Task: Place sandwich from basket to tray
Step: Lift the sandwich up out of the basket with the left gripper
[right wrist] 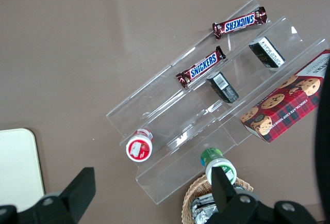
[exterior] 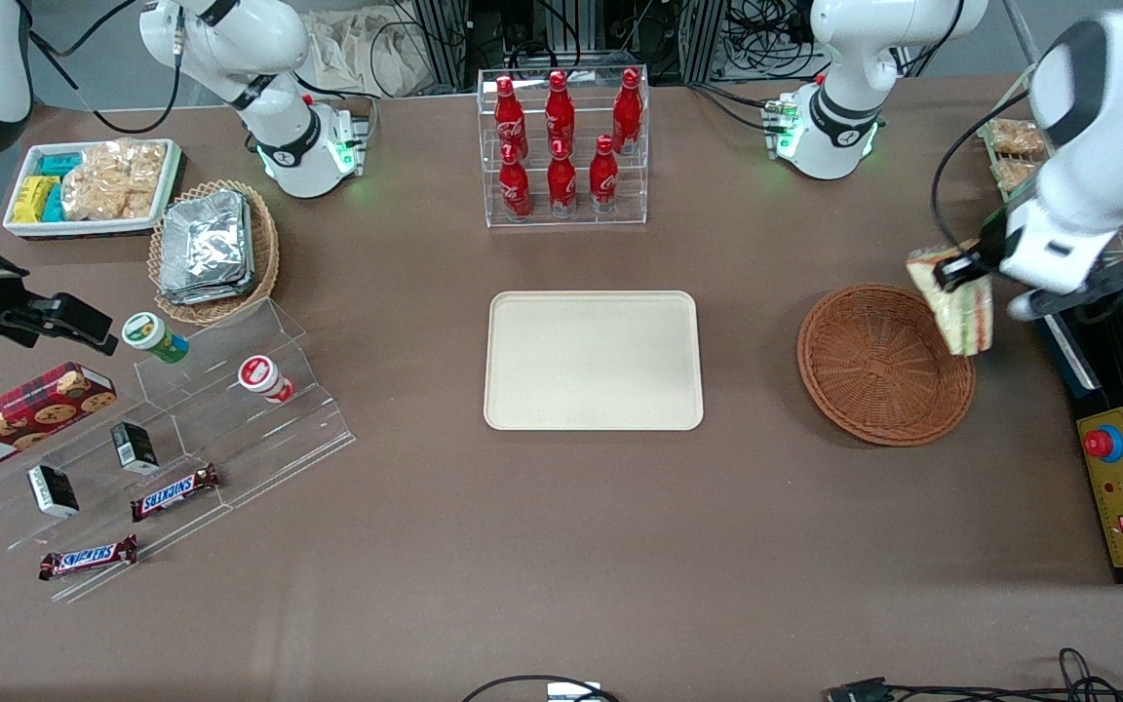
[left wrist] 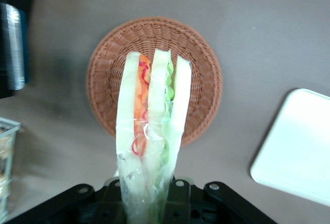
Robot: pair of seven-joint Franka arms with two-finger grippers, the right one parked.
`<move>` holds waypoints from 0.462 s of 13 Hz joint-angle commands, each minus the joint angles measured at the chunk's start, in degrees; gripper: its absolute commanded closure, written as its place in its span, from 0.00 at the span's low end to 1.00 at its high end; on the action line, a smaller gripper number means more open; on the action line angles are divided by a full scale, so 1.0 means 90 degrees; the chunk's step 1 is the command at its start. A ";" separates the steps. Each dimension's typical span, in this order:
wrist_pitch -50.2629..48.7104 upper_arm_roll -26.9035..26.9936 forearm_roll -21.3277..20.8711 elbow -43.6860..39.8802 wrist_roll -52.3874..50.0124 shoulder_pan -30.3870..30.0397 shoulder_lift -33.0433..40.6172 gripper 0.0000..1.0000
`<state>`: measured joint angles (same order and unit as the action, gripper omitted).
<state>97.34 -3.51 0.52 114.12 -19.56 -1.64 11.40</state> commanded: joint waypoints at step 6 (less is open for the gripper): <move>-0.1001 -0.0789 0.0313 -0.1645 0.0015 -0.0004 -0.0359 0.97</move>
<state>89.51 -8.18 2.40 102.75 -19.22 -1.46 9.96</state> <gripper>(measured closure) 0.837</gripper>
